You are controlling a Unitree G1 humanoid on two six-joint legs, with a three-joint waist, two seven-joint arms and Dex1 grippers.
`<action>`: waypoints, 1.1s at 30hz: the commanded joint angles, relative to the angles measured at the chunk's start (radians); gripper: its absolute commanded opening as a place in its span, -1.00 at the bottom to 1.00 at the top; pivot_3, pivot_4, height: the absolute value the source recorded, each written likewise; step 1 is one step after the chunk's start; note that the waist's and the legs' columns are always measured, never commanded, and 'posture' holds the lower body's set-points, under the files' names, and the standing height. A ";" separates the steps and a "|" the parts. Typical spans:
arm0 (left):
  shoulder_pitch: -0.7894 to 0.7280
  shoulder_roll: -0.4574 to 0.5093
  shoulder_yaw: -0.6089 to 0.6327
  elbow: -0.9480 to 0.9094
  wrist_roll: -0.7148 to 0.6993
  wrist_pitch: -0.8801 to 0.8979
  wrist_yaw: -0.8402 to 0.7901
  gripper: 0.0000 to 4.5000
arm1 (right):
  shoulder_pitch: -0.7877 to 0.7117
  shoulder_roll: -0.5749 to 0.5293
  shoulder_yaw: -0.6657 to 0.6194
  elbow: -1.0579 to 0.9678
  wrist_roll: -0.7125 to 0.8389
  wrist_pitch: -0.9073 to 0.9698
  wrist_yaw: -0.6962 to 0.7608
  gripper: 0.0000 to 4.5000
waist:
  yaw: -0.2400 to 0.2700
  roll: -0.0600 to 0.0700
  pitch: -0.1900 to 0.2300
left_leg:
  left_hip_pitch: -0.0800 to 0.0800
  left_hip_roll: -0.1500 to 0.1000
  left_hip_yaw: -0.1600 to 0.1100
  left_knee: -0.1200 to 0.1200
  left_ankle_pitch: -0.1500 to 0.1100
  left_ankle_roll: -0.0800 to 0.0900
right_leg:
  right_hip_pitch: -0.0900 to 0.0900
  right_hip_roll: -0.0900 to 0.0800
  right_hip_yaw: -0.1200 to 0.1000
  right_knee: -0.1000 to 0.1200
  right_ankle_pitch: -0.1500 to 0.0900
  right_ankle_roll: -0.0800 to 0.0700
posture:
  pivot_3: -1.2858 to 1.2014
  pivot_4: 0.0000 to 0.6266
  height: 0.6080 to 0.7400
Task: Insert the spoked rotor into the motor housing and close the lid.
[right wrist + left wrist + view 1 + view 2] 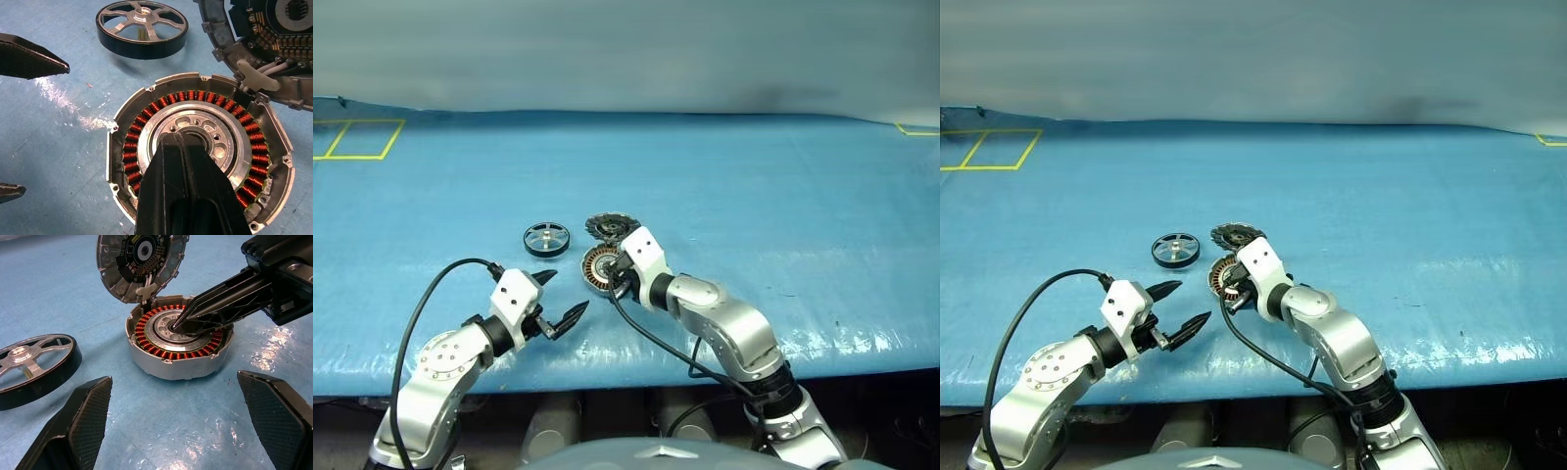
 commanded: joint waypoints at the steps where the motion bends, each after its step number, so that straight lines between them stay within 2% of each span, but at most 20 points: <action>1: -0.002 -0.002 0.006 -0.008 -0.005 -0.017 -0.002 1.00 | -0.014 0.001 -0.022 -0.076 0.029 0.011 0.013 -0.99 | 0.000 0.000 0.000 | 0.000 0.000 0.000 0.000 0.000 0.000 | 0.000 0.000 0.000 0.000 0.000 0.000 | 0.03 -0.52 1.00; 13: -0.009 0.002 0.010 -0.007 -0.007 -0.016 -0.008 1.00 | -0.048 0.019 -0.028 -0.042 0.006 0.011 -0.039 -0.99 | 0.000 0.000 0.000 | 0.000 0.000 0.000 -0.001 0.000 0.000 | 0.000 0.000 0.000 0.000 0.000 0.000 | 0.03 -0.52 1.00; 33: -0.013 0.006 0.008 -0.006 -0.008 -0.016 -0.016 1.00 | -0.029 -0.062 0.041 -0.061 -0.005 0.068 -0.022 -0.99 | 0.000 0.000 0.000 | 0.000 0.000 0.000 -0.001 0.000 0.000 | 0.000 0.000 0.000 -0.001 0.000 0.000 | 0.03 -0.52 1.00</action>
